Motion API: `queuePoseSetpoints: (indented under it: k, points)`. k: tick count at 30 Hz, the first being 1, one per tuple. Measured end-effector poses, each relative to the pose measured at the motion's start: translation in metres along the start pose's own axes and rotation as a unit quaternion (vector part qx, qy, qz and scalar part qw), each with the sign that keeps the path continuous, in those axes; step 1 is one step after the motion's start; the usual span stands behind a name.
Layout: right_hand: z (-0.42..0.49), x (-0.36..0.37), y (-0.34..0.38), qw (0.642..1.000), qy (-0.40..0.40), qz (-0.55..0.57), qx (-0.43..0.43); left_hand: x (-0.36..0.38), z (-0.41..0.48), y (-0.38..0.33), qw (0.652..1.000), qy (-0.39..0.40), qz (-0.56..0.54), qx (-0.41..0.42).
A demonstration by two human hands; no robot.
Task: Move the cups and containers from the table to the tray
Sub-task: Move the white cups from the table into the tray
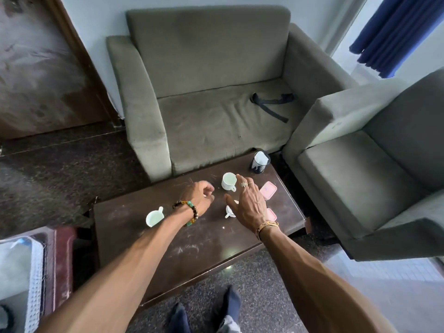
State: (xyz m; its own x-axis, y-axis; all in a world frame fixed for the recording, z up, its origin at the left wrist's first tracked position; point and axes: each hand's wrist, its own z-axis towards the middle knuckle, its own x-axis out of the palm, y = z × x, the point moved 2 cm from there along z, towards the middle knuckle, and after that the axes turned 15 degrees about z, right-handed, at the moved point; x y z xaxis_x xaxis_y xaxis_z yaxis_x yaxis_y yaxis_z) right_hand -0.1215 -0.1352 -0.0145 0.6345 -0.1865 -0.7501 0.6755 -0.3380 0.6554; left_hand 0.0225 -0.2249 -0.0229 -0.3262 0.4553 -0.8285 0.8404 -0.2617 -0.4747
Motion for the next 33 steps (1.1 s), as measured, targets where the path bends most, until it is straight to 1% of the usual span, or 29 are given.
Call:
queuePoseSetpoints:
  k: [3,8,13,17,19,22,24,30,33]
  points:
    - [0.011,0.002,-0.03,1.0,0.01,0.005,0.012,0.026,0.016,-0.009,1.0,0.018,0.005,-0.002]
    - [0.037,0.011,-0.09,0.999,0.039,0.012,0.026,0.075,0.049,-0.015,0.999,0.024,-0.007,-0.047]
    - [0.064,0.018,-0.142,0.996,0.078,0.005,0.053,0.12,0.077,-0.022,0.994,0.062,-0.031,-0.088]
    - [0.082,0.033,-0.173,0.987,0.136,0.004,0.09,0.157,0.099,-0.017,0.986,0.092,-0.046,-0.128]
    - [0.088,0.048,-0.189,0.979,0.172,-0.003,0.112,0.18,0.108,-0.012,0.984,0.112,-0.035,-0.135]
    - [0.093,0.073,-0.209,0.968,0.215,-0.009,0.129,0.207,0.116,-0.004,0.984,0.124,0.038,-0.121]
    - [0.095,0.09,-0.221,0.964,0.234,-0.003,0.128,0.222,0.121,0.002,0.982,0.133,0.066,-0.118]
    - [0.104,0.123,-0.243,0.96,0.255,0.003,0.115,0.258,0.127,0.015,0.974,0.166,0.079,-0.133]
    - [0.108,0.135,-0.249,0.957,0.272,0.007,0.102,0.27,0.128,0.02,0.972,0.174,0.068,-0.146]
